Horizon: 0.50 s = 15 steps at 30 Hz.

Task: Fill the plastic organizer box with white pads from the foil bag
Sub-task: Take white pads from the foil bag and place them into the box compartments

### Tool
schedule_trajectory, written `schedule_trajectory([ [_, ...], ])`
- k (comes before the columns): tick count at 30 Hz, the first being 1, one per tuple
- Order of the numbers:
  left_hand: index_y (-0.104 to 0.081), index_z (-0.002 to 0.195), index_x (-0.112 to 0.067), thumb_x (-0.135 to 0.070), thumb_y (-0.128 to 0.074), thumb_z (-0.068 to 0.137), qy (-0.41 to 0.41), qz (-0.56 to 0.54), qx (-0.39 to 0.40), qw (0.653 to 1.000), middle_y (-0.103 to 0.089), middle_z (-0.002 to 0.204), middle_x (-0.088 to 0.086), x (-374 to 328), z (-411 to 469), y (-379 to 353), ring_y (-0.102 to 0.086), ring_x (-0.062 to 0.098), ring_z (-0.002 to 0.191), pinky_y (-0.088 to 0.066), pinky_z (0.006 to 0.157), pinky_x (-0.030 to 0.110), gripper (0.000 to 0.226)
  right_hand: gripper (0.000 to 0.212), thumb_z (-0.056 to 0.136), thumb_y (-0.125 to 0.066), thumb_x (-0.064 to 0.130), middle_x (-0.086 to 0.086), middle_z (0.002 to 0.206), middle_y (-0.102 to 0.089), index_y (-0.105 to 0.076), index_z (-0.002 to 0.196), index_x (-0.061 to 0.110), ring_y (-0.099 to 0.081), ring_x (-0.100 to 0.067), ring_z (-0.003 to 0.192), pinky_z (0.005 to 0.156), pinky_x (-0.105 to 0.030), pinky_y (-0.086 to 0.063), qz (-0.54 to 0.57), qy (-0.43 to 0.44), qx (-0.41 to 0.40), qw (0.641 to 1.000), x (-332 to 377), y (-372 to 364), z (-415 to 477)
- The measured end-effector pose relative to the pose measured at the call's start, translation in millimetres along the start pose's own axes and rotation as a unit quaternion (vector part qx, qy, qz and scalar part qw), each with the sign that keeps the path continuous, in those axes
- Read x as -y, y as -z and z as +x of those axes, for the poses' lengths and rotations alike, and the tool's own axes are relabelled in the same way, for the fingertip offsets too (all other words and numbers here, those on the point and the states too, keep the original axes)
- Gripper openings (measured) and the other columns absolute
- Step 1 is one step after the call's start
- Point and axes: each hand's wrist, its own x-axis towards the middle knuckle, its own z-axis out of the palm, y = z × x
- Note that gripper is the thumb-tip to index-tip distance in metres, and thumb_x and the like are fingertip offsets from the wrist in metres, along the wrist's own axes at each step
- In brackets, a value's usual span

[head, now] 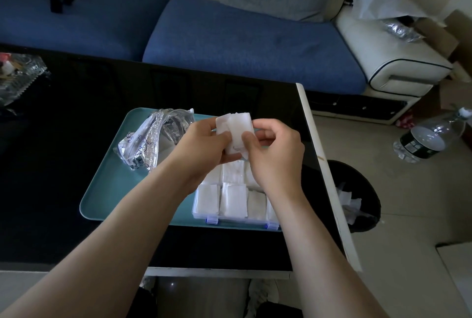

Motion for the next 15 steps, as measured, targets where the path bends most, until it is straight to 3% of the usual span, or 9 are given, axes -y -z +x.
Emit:
schedule_trajectory([
  [5, -0.059, 0.138, -0.003, 0.003, -0.048, 0.106, 0.015, -0.039, -0.022, 0.999, -0.067, 0.130, 0.019, -0.4, 1.9, 1.5, -0.074, 0.035, 0.108, -0.065, 0.081, 0.034, 0.035, 0.019, 0.095, -0.074, 0.010, 0.011, 0.089, -0.076, -0.081, 0.109, 0.019, -0.071, 0.004, 0.083, 0.064, -0.008, -0.052, 0.042, -0.041, -0.041, 0.997, 2.0, 6.5, 2.2],
  [9, -0.064, 0.125, -0.005, 0.008, -0.042, 0.103, 0.037, -0.061, -0.018, 0.997, -0.068, 0.127, 0.022, -5.4, -0.8, 2.0, -0.074, 0.036, 0.108, -0.065, 0.080, 0.035, 0.034, 0.018, 0.099, -0.070, 0.015, 0.015, 0.093, -0.077, -0.078, 0.102, 0.031, -0.071, 0.003, 0.084, 0.063, -0.006, -0.051, 0.169, -0.140, 0.021, 0.975, 9.3, 15.3, 6.1],
  [12, -0.064, 0.120, -0.003, 0.012, -0.035, 0.097, 0.051, -0.086, -0.001, 0.995, -0.068, 0.124, 0.027, -9.0, -4.1, 1.1, -0.073, 0.039, 0.111, -0.065, 0.087, 0.043, 0.040, 0.019, 0.099, -0.071, 0.015, 0.016, 0.097, -0.076, -0.078, 0.107, 0.031, -0.070, 0.007, 0.087, 0.064, -0.005, -0.051, 0.151, -0.121, 0.085, 0.977, 10.2, 13.4, 3.4],
  [15, -0.063, 0.126, 0.004, 0.012, -0.036, 0.092, 0.047, -0.088, 0.034, 0.994, -0.070, 0.124, 0.030, -9.3, -5.4, 0.1, -0.071, 0.039, 0.116, -0.062, 0.096, 0.048, 0.044, 0.021, 0.095, -0.076, 0.013, 0.014, 0.097, -0.077, -0.081, 0.112, 0.025, -0.072, 0.003, 0.089, 0.073, -0.010, -0.055, 0.093, -0.080, 0.084, 0.989, 8.3, 5.6, -1.0],
])
